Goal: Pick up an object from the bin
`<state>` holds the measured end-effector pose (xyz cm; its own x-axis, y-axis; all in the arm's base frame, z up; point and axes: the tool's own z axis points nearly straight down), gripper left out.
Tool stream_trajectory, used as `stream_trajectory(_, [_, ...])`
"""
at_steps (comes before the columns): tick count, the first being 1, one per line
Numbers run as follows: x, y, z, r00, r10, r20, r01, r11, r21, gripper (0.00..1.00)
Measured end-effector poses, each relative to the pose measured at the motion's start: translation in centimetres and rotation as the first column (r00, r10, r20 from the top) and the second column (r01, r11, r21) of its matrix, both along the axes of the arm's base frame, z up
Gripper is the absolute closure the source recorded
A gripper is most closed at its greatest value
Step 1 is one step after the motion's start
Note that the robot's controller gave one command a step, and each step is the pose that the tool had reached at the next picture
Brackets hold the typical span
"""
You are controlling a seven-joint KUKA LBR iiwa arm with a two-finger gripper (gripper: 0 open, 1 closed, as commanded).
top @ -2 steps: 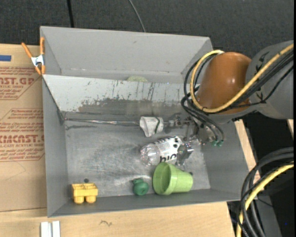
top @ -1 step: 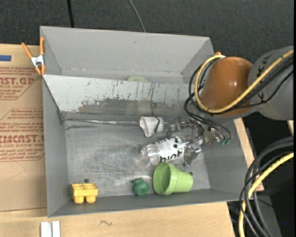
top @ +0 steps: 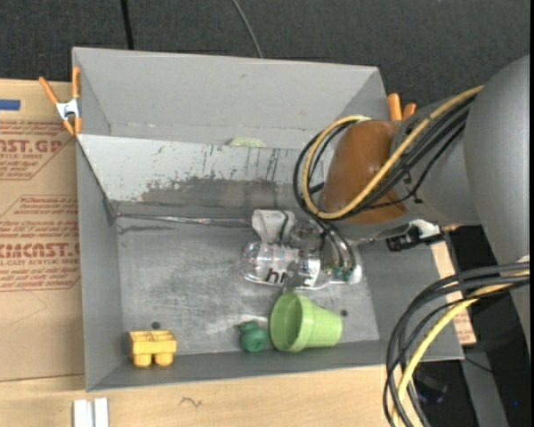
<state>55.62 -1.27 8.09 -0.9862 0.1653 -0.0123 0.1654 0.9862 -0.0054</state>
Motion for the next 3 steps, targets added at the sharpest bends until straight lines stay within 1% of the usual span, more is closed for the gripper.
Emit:
stream_trajectory(1, [0.0,0.0,0.0,1.0,0.0,0.0,0.0,1.0,0.0,1.0])
stream_trajectory(2, [1.0,-0.7,0.1,0.994,0.104,-0.009,-0.104,0.994,0.011,1.0])
stream_trajectory(3, [2.2,0.5,0.2,0.983,0.18,-0.016,-0.18,0.984,0.0,1.0])
